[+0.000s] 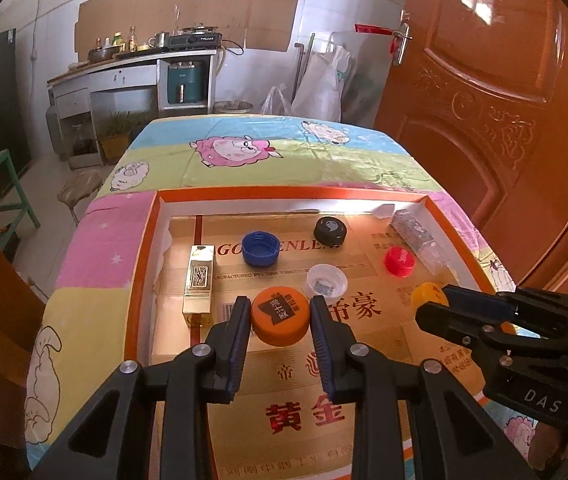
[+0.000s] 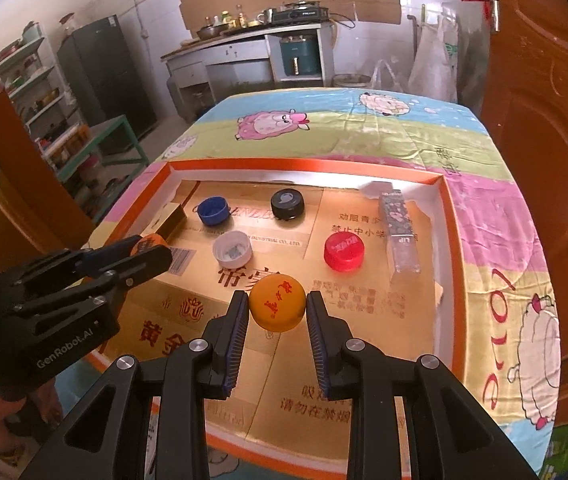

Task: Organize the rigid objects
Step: 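Open the left tool to drop the orange cap while the right tool releases the orange ball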

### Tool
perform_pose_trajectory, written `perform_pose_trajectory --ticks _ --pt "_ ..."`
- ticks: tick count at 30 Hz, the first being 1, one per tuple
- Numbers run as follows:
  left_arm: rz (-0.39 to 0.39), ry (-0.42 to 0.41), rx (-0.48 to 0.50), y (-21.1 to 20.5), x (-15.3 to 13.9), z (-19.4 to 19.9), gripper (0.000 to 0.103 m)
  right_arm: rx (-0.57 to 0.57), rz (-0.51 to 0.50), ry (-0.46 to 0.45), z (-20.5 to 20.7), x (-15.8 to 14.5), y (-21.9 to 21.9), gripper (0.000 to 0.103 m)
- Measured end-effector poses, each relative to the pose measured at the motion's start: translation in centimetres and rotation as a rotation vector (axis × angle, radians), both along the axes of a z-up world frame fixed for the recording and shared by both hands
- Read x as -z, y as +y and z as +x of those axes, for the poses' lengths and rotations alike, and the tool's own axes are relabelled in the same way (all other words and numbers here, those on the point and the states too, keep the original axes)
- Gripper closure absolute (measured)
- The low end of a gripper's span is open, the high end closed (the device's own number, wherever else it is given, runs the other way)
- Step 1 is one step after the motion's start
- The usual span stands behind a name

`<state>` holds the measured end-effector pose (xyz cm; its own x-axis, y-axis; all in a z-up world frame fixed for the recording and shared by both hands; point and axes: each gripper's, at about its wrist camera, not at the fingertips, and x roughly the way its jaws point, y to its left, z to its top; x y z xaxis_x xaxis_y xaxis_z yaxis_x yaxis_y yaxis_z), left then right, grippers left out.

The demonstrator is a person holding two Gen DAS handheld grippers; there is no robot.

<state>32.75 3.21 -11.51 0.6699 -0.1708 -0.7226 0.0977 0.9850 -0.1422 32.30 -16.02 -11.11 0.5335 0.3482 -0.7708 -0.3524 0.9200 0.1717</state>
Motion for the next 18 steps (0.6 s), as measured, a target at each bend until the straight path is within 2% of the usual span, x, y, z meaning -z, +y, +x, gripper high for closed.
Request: perform_pose_trajectory --ticks 18 --pt "0.008 0.040 -0.010 0.4 1.3 1.4 0.072 -0.010 -0.014 0.027 1.7 1.6 0.8 0.073"
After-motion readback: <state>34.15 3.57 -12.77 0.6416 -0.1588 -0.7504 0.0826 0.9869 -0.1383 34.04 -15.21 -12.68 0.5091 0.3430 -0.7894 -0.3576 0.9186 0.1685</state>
